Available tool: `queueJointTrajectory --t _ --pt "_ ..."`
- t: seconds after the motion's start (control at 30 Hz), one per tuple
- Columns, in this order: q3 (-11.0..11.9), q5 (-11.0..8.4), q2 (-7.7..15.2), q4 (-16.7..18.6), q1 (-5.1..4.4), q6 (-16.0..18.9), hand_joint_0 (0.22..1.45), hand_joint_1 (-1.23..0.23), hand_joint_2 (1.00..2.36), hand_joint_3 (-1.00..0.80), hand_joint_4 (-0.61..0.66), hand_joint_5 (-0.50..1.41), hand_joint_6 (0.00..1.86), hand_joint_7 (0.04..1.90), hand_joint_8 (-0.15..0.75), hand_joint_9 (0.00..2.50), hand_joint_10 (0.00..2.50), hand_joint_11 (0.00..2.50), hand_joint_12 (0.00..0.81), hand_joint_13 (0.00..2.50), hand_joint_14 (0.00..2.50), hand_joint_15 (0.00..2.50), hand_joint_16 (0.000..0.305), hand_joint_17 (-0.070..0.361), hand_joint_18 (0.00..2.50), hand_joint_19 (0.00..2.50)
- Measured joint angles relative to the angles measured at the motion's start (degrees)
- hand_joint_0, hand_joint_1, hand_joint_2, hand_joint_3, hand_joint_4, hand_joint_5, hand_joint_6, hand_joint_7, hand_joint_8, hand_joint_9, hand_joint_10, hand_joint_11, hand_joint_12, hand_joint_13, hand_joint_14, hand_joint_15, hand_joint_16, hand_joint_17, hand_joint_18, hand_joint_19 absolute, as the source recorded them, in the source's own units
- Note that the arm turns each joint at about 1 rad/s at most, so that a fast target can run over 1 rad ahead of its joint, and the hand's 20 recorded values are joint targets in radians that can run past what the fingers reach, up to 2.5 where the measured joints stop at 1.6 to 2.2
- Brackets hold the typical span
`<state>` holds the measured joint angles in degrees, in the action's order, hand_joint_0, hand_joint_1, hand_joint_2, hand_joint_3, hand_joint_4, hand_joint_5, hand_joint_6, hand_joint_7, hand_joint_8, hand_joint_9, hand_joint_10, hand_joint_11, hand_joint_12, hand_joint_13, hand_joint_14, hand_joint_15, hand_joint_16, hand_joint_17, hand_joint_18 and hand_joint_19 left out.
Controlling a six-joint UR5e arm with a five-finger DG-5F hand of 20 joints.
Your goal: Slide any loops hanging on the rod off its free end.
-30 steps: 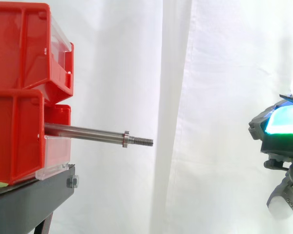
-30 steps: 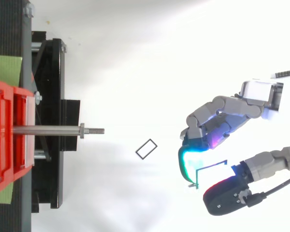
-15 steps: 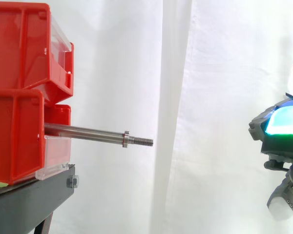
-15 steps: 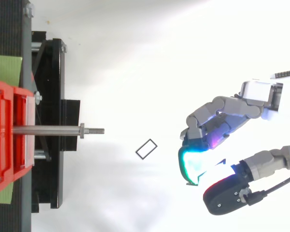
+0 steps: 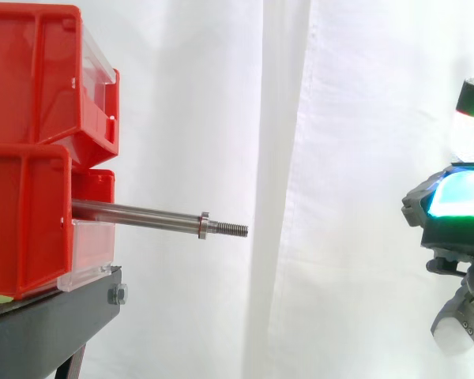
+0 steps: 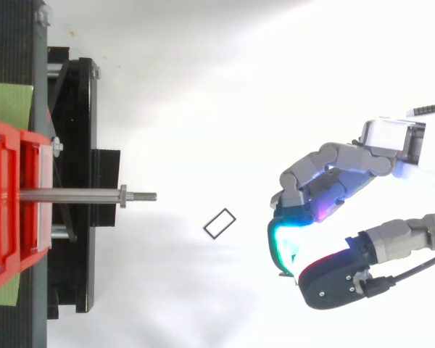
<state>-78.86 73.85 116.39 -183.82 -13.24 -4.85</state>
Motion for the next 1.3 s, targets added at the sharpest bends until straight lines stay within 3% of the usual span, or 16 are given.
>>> queueJointTrajectory --t 0.4,0.77,1.3 --pt "0.01 0.01 0.03 -0.31 -0.07 0.01 0.55 -0.72 1.03 -0.12 0.1 -0.13 0.87 1.2 0.317 0.98 0.01 0.33 0.322 0.6 0.0 0.0 0.044 0.099 0.61 0.12" --pt "0.02 0.01 -0.01 -0.33 -0.1 -0.02 0.57 -0.78 1.02 -0.18 0.11 -0.14 0.87 1.18 0.319 0.95 0.01 0.33 0.325 0.59 0.0 0.0 0.044 0.099 0.61 0.12" --pt "0.02 0.03 -1.01 -3.14 -0.36 0.01 0.58 -0.78 1.03 -0.08 -0.02 -0.15 0.91 1.21 0.319 0.97 0.01 0.35 0.323 0.61 0.0 0.0 0.044 0.099 0.63 0.12"
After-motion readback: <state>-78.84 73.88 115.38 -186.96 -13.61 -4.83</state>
